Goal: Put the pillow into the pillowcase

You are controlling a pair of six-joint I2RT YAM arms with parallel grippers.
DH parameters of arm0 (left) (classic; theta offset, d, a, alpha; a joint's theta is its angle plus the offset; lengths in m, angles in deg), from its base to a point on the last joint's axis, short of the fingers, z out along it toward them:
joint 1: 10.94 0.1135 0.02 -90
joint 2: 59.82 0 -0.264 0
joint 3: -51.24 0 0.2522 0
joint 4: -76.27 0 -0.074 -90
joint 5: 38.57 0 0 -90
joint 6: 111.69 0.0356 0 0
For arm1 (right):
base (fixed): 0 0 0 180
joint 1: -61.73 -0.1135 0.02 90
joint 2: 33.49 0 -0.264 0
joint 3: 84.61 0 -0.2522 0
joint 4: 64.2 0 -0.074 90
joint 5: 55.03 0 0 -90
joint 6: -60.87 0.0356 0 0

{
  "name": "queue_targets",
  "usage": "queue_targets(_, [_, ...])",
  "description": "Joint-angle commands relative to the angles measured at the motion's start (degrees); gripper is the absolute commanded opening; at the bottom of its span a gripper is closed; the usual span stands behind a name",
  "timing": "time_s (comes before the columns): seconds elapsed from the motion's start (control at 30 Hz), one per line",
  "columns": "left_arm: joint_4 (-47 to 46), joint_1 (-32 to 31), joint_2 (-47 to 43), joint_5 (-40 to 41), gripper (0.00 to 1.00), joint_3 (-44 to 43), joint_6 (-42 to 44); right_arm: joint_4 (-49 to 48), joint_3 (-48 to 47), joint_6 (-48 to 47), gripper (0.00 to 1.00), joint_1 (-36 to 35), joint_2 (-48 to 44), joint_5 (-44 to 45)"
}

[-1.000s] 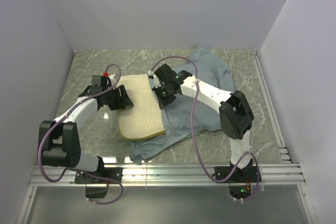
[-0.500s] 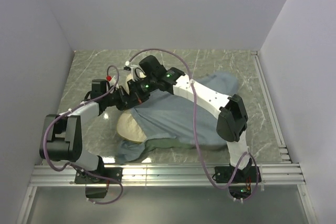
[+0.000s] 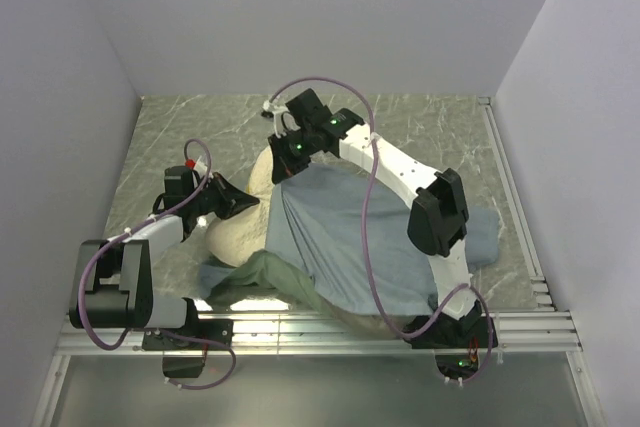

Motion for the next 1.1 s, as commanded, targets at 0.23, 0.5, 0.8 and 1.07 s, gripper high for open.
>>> queue_targets(0.23, [-6.9,-0.2,-0.6,-0.7,0.00,-1.6,-10.6,-5.5,-21.4,-6.7,0.00,3.3,2.6,9.5])
queue_targets(0.5, [-13.6,-0.2,-8.4,3.3,0.00,7.6,-16.4,-3.4,-1.3,-17.9,0.00,-7.2,-7.4,6.0])
queue_targets(0.8, [-12.0,-4.4,-1.7,6.1,0.00,5.6,-13.1,-4.7,25.1,-12.8,0.00,-11.6,-9.0,-0.8])
queue_targets(1.07, [9.8,-4.5,-5.6,0.7,0.46,-3.6,1.7,9.0,22.5,-21.6,0.57,-5.6,-17.2,-3.3])
